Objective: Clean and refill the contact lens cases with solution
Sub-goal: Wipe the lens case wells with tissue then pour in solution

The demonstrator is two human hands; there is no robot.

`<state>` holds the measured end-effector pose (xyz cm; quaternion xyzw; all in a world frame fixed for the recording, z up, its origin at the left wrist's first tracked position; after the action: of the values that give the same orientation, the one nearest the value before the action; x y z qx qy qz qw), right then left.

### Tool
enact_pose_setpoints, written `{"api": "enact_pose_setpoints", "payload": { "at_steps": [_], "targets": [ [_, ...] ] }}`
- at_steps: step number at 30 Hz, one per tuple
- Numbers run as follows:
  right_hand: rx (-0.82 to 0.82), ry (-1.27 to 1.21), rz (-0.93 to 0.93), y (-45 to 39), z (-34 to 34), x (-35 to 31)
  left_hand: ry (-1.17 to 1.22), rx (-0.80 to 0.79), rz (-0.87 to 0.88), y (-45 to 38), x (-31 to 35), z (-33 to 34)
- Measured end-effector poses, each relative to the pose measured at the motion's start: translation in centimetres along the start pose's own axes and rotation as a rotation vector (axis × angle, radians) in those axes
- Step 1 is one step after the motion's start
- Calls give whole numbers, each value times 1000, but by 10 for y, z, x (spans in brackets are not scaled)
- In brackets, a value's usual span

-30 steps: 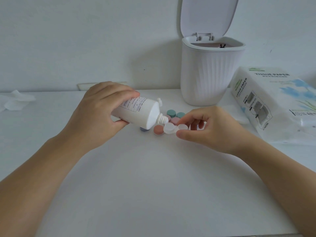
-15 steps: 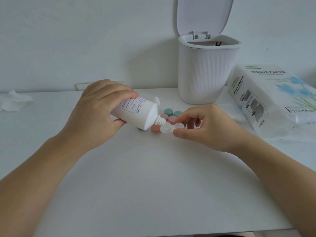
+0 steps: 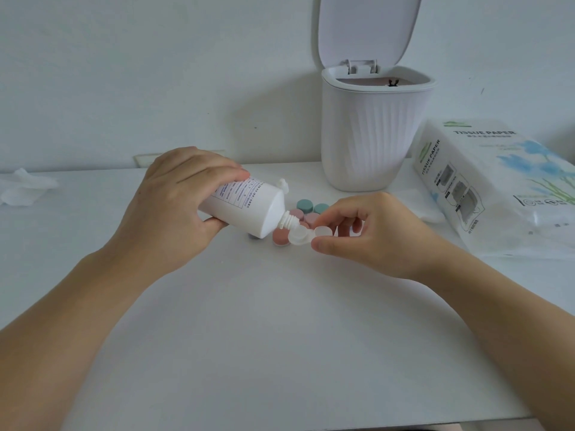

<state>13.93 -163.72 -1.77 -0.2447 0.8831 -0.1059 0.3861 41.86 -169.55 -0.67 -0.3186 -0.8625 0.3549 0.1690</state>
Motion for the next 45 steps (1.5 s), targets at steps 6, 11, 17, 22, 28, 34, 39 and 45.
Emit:
{"api": "enact_pose_setpoints", "payload": {
  "at_steps": [6, 11, 17, 22, 28, 34, 39, 45],
  "targets": [
    [0, -14, -7, 0, 0, 0, -13, -5, 0, 0, -1, 1],
    [3, -3, -5, 0, 1, 2, -10, -9, -1, 0, -1, 2],
    [5, -9, -3, 0, 0, 1, 3, -17, -15, 0, 1, 1],
    [9, -19, 0, -1, -1, 1, 47, -30, -96, 1, 1, 0],
    [18, -35, -6, 0, -2, 2, 160, -99, -272, 5, -3, -4],
    [25, -80, 4, 0, -5, 2, 401, -52, -525, 8, -11, -5],
    [43, -102, 20, -1, -7, 1, 502, -22, -685, 7, -20, -6],
    [77, -129, 40, -2, -7, 2, 597, 2, -796, 5, -21, 0]
  ]
}}
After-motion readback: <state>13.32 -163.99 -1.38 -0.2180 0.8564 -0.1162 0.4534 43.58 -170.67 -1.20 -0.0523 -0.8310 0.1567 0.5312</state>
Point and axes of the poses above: each hand's wrist, its own y-axis away from the middle knuckle, its own z-axis out of the palm, x = y × z, the point moved 1 cm from there along -y, towards the middle knuckle, and after that the axes turned 10 degrees about -z, right-handed, at the moved point
